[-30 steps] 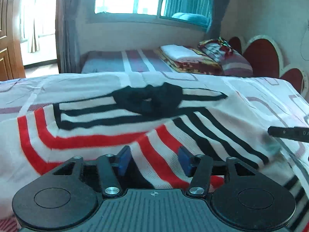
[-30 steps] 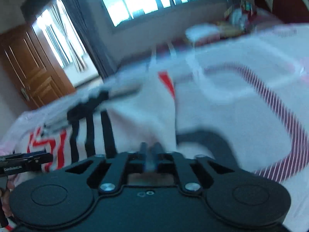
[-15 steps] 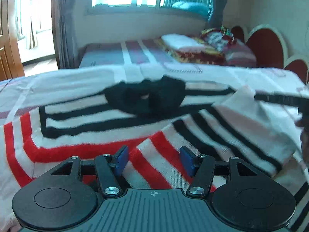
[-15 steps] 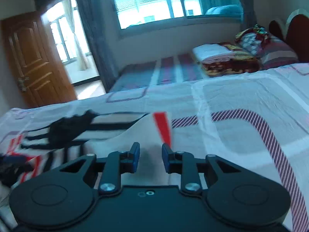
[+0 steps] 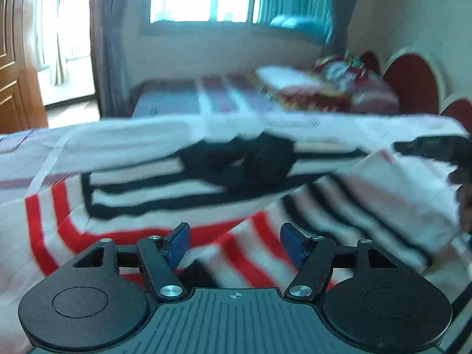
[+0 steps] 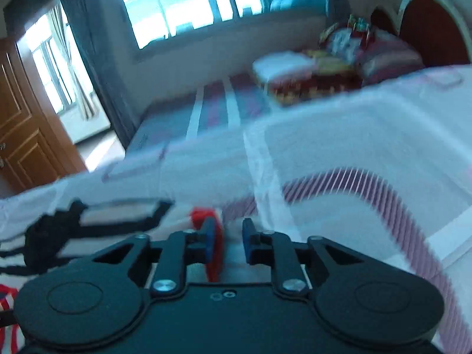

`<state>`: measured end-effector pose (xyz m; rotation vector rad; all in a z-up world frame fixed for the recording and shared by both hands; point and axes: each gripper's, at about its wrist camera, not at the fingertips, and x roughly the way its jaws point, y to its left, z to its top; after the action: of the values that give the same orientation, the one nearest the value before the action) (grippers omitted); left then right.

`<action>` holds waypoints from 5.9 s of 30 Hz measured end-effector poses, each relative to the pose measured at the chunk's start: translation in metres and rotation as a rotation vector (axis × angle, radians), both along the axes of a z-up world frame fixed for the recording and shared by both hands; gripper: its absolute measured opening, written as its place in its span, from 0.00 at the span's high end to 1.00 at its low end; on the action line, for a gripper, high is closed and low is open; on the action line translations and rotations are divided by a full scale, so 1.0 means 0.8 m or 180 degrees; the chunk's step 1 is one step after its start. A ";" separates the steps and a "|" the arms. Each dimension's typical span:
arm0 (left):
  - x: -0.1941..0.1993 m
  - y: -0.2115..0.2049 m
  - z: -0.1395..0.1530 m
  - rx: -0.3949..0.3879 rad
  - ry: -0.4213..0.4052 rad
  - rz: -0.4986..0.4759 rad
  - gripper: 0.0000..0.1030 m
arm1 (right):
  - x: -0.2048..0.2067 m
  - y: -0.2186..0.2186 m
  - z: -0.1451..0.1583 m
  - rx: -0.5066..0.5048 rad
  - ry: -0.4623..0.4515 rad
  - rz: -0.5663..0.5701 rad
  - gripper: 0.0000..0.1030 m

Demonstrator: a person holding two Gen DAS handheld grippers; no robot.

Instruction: Fold small clothes

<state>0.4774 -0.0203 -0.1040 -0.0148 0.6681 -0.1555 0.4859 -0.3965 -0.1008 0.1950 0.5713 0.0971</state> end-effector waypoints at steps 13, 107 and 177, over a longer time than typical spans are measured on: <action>-0.047 -0.015 -0.031 0.0166 0.0083 -0.0220 0.19 | -0.105 0.049 0.022 -0.0342 -0.0091 0.0520 0.75; -0.157 0.173 -0.016 0.0501 0.0057 0.0656 0.32 | -0.162 0.097 0.020 0.0908 0.0481 0.0402 0.39; -0.140 0.216 -0.042 0.0031 0.0069 0.0944 0.30 | -0.133 0.139 0.017 -0.0278 0.0134 0.0938 0.93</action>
<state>0.3651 0.1526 -0.1379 -0.1058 0.6806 0.1333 0.3797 -0.2852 -0.0869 0.0267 0.6424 0.3536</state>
